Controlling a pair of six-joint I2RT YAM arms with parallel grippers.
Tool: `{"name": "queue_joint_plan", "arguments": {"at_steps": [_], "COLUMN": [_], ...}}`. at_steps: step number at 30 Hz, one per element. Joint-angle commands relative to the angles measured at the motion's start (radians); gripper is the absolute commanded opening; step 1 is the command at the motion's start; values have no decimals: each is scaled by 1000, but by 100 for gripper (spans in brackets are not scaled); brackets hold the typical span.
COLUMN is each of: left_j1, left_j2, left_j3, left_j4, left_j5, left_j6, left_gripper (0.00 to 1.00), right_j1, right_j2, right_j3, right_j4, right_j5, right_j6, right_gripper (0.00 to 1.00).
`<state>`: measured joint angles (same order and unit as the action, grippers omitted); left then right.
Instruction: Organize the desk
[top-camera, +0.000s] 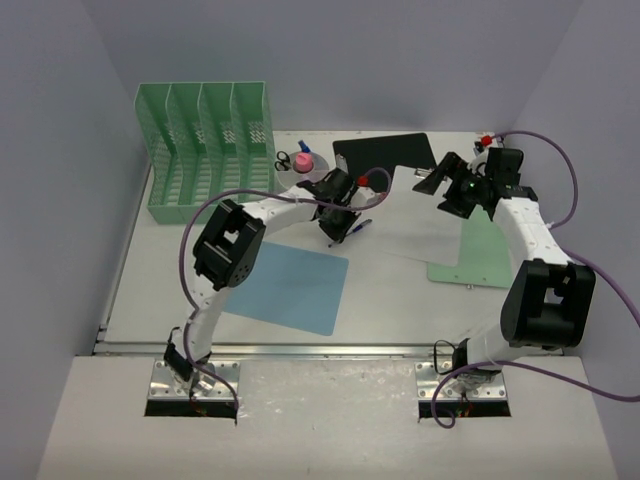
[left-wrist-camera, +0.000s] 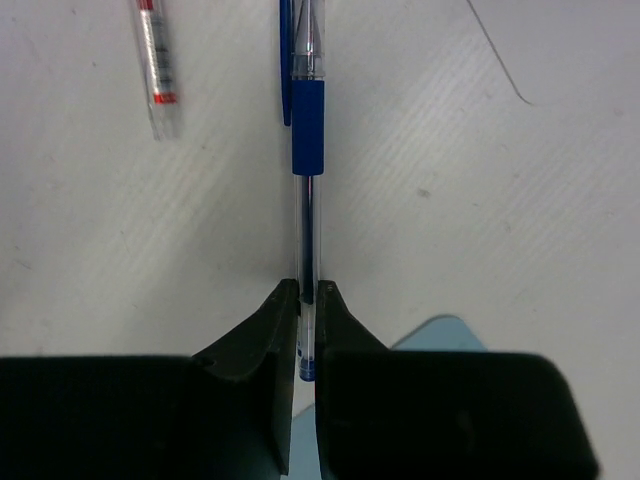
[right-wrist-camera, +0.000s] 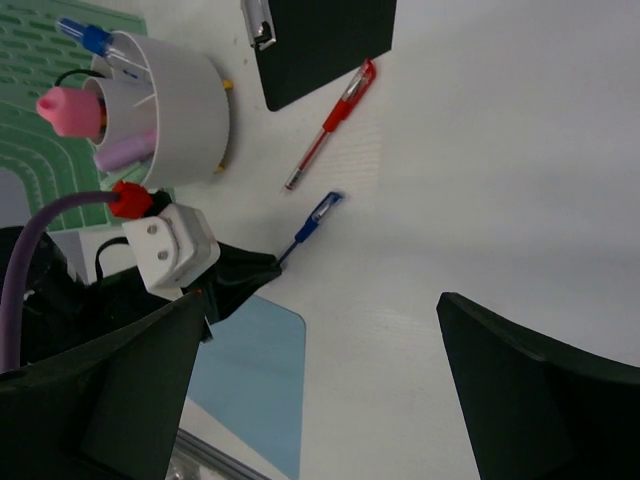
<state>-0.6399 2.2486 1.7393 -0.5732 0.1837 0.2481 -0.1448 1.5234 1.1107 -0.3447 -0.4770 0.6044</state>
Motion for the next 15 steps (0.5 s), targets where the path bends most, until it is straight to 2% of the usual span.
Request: {"name": "queue_joint_plan", "arguments": {"at_steps": [1,6,15], "left_j1": [16,55,62], "left_j2": [-164,-328,-451], "left_j3": [-40,-145,-216], "left_j4": [45,133,188], "left_j5": [97,218,209], "left_j6": [-85,-216,-288], "left_gripper": [0,0,0], "right_j1": [-2,19,137], "right_j2": [-39,-22,38], "right_j3": [-6,-43,43], "right_j4": [123,281,292], "right_j5": [-73,-254,-245], "right_j6": [83,170,233], "right_gripper": [99,95,94]}}
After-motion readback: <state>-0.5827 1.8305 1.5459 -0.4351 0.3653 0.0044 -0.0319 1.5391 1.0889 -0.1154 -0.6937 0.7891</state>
